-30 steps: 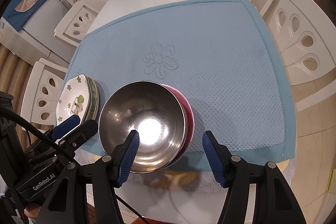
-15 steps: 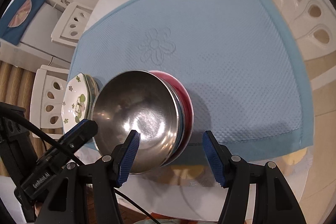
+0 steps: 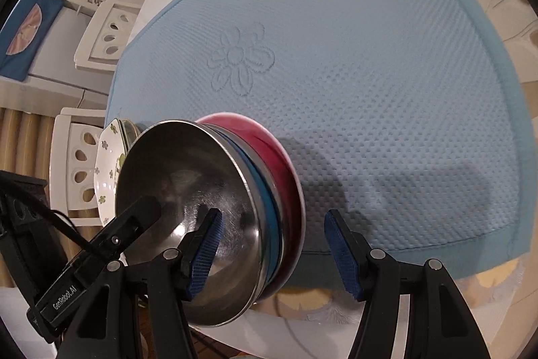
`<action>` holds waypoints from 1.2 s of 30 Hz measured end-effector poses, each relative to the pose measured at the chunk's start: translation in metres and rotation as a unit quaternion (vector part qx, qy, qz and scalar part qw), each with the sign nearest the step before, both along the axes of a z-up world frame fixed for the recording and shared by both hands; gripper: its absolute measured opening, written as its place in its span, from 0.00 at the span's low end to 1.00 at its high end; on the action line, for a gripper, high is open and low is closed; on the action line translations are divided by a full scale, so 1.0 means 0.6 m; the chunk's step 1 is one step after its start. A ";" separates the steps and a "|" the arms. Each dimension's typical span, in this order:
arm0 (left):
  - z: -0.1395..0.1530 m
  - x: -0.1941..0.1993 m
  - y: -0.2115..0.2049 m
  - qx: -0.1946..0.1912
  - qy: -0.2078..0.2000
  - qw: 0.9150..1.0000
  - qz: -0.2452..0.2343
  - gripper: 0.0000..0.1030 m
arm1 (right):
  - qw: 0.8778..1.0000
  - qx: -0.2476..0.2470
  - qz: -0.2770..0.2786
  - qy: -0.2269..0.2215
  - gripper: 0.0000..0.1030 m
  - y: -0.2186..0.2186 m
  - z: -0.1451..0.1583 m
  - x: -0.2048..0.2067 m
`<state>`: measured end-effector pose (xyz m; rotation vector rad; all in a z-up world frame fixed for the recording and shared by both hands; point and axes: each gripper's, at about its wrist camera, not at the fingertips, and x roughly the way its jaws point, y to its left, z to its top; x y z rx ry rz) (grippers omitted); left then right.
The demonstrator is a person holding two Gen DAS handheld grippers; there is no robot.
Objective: Organize plates and bowls
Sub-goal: 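Grasp the rim of the nested bowl stack with the right gripper, then carry the bowl stack onto the leaf plate stack and release it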
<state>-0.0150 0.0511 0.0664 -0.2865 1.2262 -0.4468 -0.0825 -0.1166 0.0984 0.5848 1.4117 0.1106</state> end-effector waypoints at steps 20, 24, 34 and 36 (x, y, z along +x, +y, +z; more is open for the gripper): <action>-0.042 0.000 -0.010 -0.022 0.025 0.999 0.015 0.40 | 0.997 0.077 -0.015 -0.013 0.57 -0.007 -0.045 0.002; -0.039 -0.016 -0.005 -0.022 0.020 0.998 0.048 0.40 | 0.998 0.059 -0.007 -0.015 0.55 0.009 -0.036 0.013; -0.009 -0.012 0.011 -0.034 0.015 0.997 0.075 0.40 | 0.999 0.021 0.006 -0.040 0.53 0.029 0.009 0.034; 0.005 -0.009 0.015 -0.033 0.006 0.997 0.073 0.40 | 0.999 0.015 0.005 -0.045 0.53 0.034 0.024 0.039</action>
